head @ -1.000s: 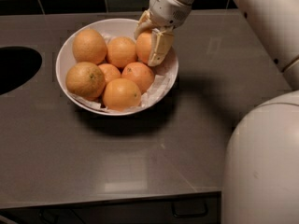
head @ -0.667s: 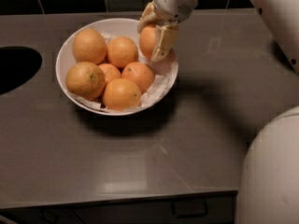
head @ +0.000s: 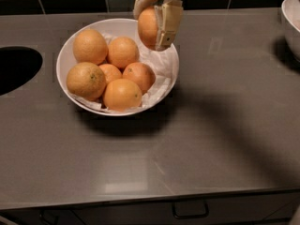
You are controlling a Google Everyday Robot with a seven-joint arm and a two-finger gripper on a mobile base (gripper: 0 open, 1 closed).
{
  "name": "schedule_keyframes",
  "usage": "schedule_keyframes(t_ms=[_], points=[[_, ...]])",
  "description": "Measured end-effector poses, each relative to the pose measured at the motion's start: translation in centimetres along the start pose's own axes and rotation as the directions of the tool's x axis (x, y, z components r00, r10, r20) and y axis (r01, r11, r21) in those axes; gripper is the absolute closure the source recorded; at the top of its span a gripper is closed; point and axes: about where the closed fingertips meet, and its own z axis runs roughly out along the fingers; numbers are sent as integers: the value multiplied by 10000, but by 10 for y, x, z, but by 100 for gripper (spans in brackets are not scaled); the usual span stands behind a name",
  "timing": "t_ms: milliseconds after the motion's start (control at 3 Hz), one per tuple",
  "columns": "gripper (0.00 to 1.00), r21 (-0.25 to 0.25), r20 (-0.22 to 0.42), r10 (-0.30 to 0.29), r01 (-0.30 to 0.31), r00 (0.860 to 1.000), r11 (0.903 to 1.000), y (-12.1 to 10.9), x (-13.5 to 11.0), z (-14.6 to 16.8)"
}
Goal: Pick orange from white bowl
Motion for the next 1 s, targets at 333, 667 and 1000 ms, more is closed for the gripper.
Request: schedule_keyframes(t_ms=[333, 667, 1000], points=[[100, 418, 69, -477, 473, 9988, 9980, -4, -19, -18], [100, 796, 154, -873, 858, 9961, 9931, -9, -34, -33], [100, 799, 154, -876, 861, 9960, 9931, -9, -34, -33]])
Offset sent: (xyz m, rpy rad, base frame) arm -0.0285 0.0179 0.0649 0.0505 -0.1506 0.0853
